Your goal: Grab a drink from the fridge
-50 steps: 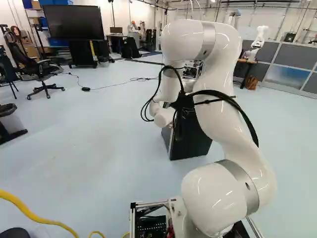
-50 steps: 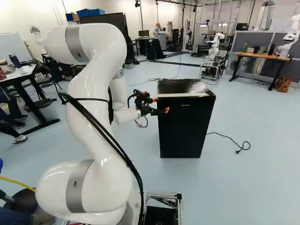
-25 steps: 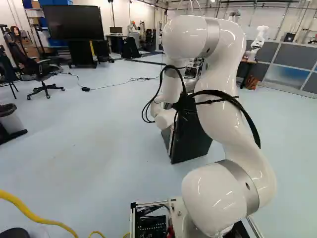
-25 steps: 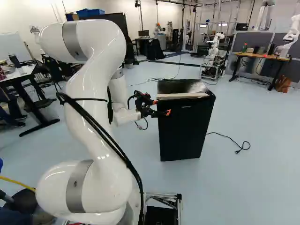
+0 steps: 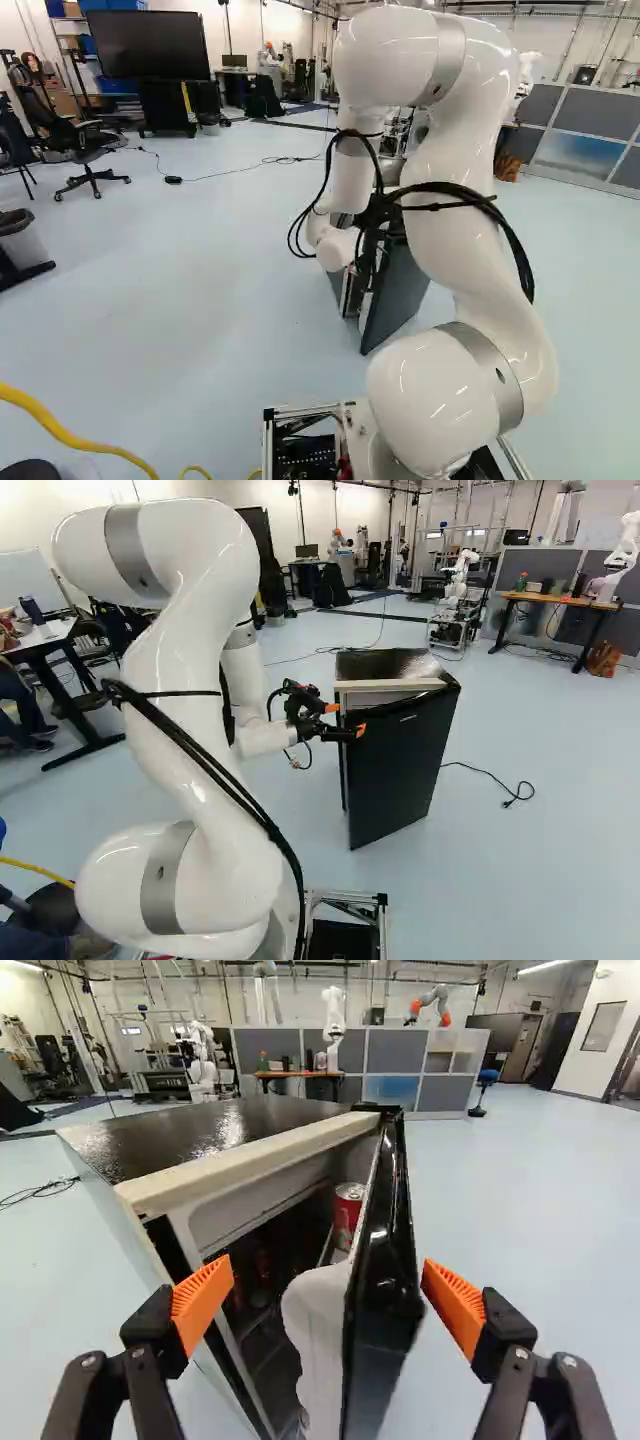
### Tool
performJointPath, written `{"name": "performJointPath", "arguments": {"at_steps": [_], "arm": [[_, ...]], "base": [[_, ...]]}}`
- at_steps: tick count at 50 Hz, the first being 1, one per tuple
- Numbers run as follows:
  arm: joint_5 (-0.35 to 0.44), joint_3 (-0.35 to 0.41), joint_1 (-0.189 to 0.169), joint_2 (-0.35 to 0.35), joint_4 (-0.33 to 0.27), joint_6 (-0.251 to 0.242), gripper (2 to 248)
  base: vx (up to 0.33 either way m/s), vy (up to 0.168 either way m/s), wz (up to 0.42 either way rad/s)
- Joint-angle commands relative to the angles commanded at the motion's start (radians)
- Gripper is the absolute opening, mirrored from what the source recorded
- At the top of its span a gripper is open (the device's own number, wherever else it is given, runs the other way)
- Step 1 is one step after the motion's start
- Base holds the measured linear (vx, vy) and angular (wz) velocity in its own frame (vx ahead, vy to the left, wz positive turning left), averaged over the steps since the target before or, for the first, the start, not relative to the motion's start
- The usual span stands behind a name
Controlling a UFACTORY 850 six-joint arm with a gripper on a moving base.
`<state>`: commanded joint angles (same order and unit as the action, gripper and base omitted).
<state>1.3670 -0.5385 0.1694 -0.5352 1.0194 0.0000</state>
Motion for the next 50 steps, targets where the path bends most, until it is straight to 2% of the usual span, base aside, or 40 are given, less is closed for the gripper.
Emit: {"name": "performJointPath", "arguments": {"at_steps": [10, 30, 50], "arm": [[0.000, 0.038, -0.004, 0.023, 0.016, 0.000, 247], [0.000, 0.045, -0.005, 0.027, 0.028, 0.000, 247], [0.014, 0.037, -0.021, 0.022, 0.133, 0.000, 247]], "base": [[0.000, 0.000, 0.000], [0.000, 0.000, 0.000], [0.000, 0.000, 0.000]]}}
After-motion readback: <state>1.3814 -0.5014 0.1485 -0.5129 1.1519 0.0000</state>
